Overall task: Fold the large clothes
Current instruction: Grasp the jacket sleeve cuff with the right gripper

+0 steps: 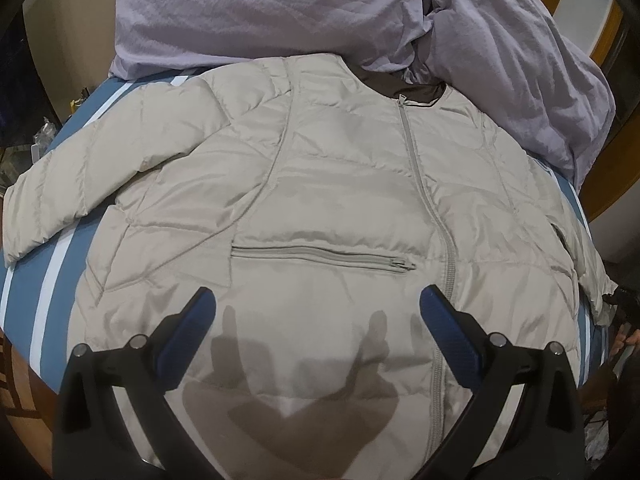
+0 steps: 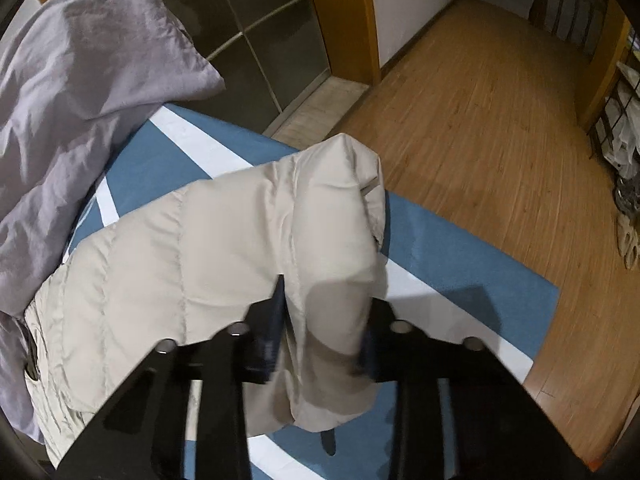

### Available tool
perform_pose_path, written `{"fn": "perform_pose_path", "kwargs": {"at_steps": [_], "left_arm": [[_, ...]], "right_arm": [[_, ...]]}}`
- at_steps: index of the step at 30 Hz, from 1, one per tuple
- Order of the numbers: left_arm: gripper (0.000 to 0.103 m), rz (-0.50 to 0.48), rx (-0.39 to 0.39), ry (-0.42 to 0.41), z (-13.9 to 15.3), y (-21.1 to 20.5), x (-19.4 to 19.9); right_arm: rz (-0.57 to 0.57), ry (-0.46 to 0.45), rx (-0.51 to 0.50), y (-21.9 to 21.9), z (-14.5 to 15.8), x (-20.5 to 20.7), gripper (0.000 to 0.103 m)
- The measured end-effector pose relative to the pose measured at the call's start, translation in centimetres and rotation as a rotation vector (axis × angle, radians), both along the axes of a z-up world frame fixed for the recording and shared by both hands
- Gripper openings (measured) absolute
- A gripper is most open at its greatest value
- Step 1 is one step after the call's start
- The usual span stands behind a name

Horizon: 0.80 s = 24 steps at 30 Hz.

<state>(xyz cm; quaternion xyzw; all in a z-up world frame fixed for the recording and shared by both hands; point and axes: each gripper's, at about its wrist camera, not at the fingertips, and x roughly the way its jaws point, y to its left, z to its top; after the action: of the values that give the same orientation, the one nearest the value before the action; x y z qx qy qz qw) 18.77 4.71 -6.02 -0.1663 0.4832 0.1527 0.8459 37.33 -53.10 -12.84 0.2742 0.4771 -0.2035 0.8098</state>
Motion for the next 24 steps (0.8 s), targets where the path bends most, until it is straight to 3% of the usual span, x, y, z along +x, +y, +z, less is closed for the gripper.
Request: {"fn": "perform_pose_path", "kwargs": {"at_steps": [2,8,12,17,24], "left_arm": [[0.101,-0.004,0.001,-0.006,0.1,0.5,-0.3],[0.101,0.001,0.001,-0.012,0.0,2.7,-1.5],[0.101,0.015,-0.011,-0.016,0.0,4.2,-2.2],[0.101,0.03,-0.014,-0.029,0.1,5.6,-3.3],[0.101,0.051,-0.019,-0.037,0.2,7.1,-4.3]], "right_arm": [[0.003,0.0,-0.021,0.6,0.8,0.2,0.019],[0.051,0.004,-0.133,3.7,3.5,0.6,0.016],[0.11,-0.051,-0.148,6.6,5.6,1.0,0.016],[0.252,-0.086,-0.14,13.4,7.3,2.4,0.016],[0.446,-0.088,-0.093,23.7,6.9,4.0,0.016]]}}
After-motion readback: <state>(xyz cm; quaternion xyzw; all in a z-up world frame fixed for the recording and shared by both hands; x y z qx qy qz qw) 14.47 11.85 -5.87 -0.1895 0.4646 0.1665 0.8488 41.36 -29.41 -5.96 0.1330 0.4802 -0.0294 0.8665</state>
